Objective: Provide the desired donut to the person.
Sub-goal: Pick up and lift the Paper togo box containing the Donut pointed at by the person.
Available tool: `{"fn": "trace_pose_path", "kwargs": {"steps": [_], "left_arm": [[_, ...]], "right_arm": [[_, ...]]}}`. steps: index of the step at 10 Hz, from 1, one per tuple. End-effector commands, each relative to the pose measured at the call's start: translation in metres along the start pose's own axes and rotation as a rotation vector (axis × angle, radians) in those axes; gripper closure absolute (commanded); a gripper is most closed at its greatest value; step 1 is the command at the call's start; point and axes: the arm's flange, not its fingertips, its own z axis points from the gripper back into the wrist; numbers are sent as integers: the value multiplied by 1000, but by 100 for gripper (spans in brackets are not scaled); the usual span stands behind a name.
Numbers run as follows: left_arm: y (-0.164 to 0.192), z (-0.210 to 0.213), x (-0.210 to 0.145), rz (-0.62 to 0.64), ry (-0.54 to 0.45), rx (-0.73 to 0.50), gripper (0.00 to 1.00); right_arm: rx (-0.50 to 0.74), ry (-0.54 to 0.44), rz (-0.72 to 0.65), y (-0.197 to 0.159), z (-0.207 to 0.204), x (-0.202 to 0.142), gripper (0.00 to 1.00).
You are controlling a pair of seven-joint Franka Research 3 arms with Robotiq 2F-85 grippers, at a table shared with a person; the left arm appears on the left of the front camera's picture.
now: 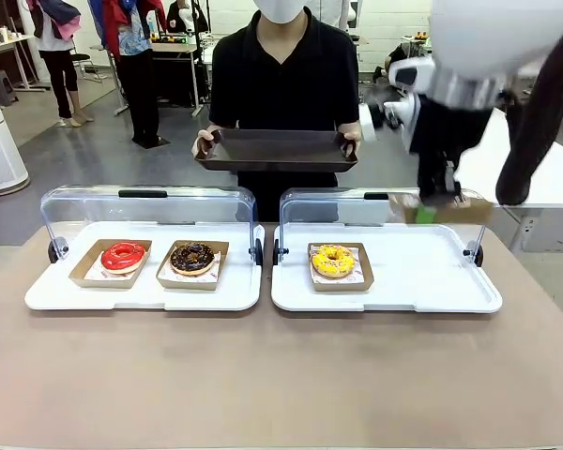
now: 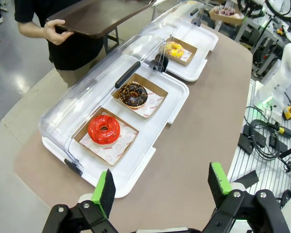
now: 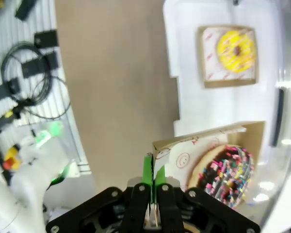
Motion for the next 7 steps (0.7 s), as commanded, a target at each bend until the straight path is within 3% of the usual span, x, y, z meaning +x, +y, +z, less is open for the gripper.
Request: {"fn": "trace_pose_path", "kwargs": {"steps": [1, 3, 6, 7], "left_arm": [[-1, 1, 0, -7, -13, -7, 0], [-1, 1, 0, -7, -13, -7, 0], [-1, 1, 0, -7, -13, -7, 0], [-1, 1, 0, -7, -13, -7, 0]], "right_arm": [[-42, -8, -11, -23, 25, 39, 100], [-35, -24, -57, -51, 39, 63, 100], [-11, -37, -67, -79, 29, 74, 100], [-67, -151, 65, -84, 18, 64, 100]]}}
